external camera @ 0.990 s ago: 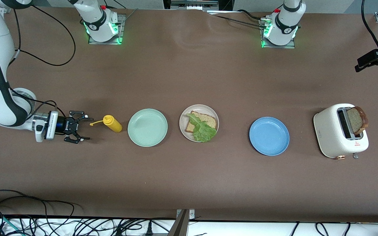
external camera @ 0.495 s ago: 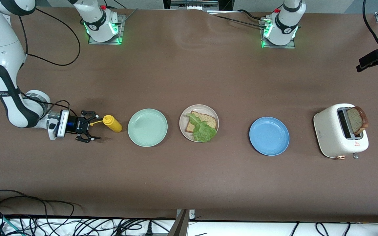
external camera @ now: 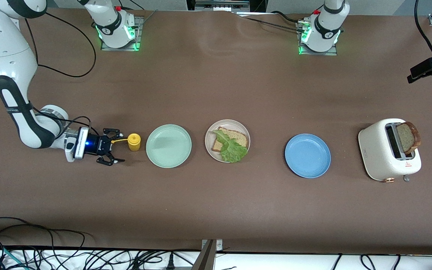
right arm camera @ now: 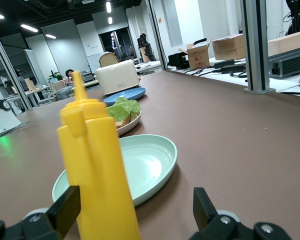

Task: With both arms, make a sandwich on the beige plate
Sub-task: 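Position the right gripper around the yellow mustard bottle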

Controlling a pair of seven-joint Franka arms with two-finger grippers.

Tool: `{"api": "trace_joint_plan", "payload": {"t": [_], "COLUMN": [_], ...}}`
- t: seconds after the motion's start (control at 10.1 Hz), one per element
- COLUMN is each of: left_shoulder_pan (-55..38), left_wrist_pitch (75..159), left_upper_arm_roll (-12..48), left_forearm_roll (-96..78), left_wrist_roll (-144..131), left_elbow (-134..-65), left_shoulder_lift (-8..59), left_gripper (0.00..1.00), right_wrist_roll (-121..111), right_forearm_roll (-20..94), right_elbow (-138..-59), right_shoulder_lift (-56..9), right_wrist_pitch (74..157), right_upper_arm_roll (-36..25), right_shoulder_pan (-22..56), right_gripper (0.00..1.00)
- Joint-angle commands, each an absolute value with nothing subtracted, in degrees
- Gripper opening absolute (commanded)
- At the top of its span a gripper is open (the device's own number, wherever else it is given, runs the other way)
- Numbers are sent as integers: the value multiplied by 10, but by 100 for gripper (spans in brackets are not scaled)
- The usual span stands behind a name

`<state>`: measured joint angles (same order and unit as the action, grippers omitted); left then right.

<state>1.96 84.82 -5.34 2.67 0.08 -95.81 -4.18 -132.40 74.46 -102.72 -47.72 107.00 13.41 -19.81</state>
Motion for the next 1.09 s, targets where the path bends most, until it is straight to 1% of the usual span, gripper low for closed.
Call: {"api": "trace_joint_plan", "payload": {"t": [0.0, 0.2, 0.79, 0.99], "left_shoulder_pan": [24, 24, 25, 24], "left_wrist_pitch": [838, 838, 838, 838], "left_upper_arm_roll": [-50, -50, -50, -50], "left_forearm_roll": [19, 19, 19, 19], "left_wrist_roll": [-4, -4, -4, -4], "left_elbow": [-944, -944, -944, -944], "left_shoulder_lift": [-37, -37, -37, -37], "left_gripper": [100, 100, 100, 100], "right_wrist_roll": [-1348, -1354, -1349, -1346], "right_forearm_roll": [760, 760, 773, 773], "right_elbow": [-1034, -1033, -1036, -1055], "right_shoulder_lift": [-485, -497, -504, -504], "right_wrist_pitch": [1065, 1067, 1064, 1064], "right_upper_arm_roll": [134, 134, 136, 136], "right_shoulder_pan": [-205, -204, -198, -200], "right_gripper": [100, 100, 100, 100]}}
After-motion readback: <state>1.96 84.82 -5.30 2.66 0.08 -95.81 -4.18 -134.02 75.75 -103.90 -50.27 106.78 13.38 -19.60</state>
